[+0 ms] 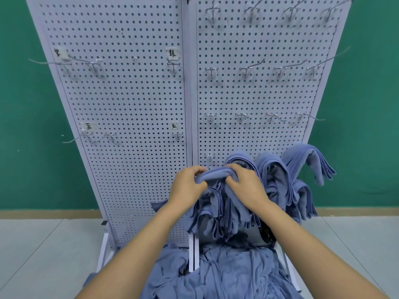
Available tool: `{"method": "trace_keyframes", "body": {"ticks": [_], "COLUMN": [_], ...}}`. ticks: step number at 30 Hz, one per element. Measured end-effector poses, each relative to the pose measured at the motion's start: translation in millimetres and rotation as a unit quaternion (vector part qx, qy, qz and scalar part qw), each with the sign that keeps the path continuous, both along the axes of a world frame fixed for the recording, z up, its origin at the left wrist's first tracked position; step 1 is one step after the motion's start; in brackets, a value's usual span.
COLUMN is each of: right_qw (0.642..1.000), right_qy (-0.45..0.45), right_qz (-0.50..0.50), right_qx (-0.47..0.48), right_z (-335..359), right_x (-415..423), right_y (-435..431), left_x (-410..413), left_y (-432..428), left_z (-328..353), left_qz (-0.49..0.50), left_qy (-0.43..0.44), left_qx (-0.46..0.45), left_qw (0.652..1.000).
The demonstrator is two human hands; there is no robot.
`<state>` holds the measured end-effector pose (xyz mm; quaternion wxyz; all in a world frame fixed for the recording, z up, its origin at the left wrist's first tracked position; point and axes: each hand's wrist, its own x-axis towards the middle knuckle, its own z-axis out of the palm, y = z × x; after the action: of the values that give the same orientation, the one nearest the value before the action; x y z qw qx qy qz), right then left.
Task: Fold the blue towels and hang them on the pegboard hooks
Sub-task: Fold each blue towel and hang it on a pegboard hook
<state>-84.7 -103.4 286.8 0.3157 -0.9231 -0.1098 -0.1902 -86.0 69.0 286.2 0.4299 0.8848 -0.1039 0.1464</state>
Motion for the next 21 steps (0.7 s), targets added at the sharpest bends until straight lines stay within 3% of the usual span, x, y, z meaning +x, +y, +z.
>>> {"method": "trace_keyframes", "body": {"ticks": [8, 14, 21], "right_qw": [0.984, 0.977, 0.983], "right_qy": [-0.001, 0.008, 0.005], "right_qz": [-0.02, -0.036, -0.059], "right_qx": [0.175, 0.211, 0.175], "right_z": [24.3, 5.3, -43.0], "right_x": [41.7, 79.6, 90.6], "right_y": [28.6, 35.6, 31.7], "left_x": [44.6, 92.3, 103.4], "left_y": [-1.0, -7.6, -15.3], "left_z": [22.2, -4.8, -59.5], "left_qz": [0.044, 0.05, 0.02], "left_qy": [-0.103, -0.094, -0.055], "left_qx": [-0.067, -0.087, -0.111], "left_qw": [0.991, 0.991, 0.992]}}
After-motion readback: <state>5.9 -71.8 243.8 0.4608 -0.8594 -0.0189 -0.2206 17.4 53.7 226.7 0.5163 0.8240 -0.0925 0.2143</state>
